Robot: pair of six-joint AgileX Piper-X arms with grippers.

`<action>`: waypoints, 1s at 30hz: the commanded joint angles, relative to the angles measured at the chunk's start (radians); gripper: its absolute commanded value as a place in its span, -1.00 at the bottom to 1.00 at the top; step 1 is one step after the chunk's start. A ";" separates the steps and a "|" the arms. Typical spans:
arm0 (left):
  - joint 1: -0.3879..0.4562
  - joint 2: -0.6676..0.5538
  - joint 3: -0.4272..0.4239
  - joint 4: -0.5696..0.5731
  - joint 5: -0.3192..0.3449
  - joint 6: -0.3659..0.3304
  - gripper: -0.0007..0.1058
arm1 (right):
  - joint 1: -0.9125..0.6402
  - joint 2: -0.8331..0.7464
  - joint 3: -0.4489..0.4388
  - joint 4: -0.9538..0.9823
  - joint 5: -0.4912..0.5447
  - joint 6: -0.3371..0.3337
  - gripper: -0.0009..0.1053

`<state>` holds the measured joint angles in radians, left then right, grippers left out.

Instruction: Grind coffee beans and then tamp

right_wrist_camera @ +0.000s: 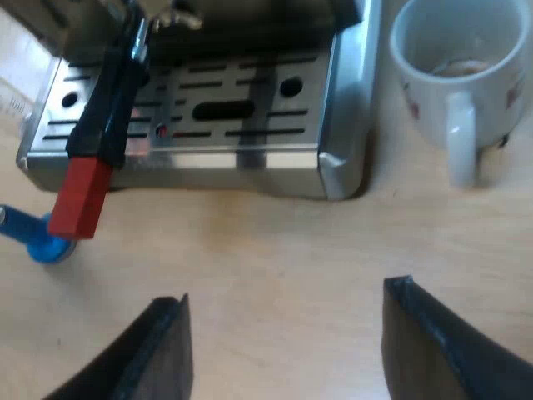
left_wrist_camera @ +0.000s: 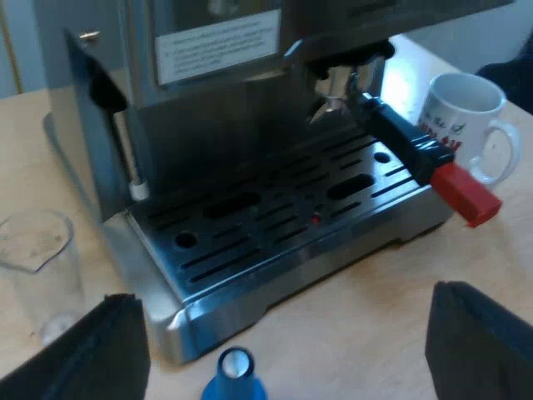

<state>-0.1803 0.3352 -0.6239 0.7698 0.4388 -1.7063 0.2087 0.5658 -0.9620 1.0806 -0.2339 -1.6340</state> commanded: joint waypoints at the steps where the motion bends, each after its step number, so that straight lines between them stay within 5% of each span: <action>1: -0.004 0.041 -0.008 -0.062 0.056 0.013 0.32 | 0.055 0.035 -0.014 -0.015 0.023 0.026 0.00; 5: -0.004 0.093 -0.008 -0.103 0.101 0.013 0.32 | 0.145 0.075 -0.014 -0.068 0.072 0.058 0.00; 13: -0.011 0.226 0.033 -0.201 0.298 0.086 0.32 | 0.379 0.170 -0.018 -0.185 0.234 0.100 0.00; 23: -0.011 0.258 0.128 -0.284 0.307 0.193 0.32 | 0.499 0.344 -0.111 -0.194 0.268 0.260 0.00; 30: -0.011 0.258 0.187 -0.304 0.322 0.201 0.32 | 0.542 0.455 -0.181 -0.180 0.268 0.332 0.00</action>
<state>-0.1876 0.5915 -0.4383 0.4827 0.7395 -1.5120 0.7468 1.0190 -1.1303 0.8951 0.0343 -1.3041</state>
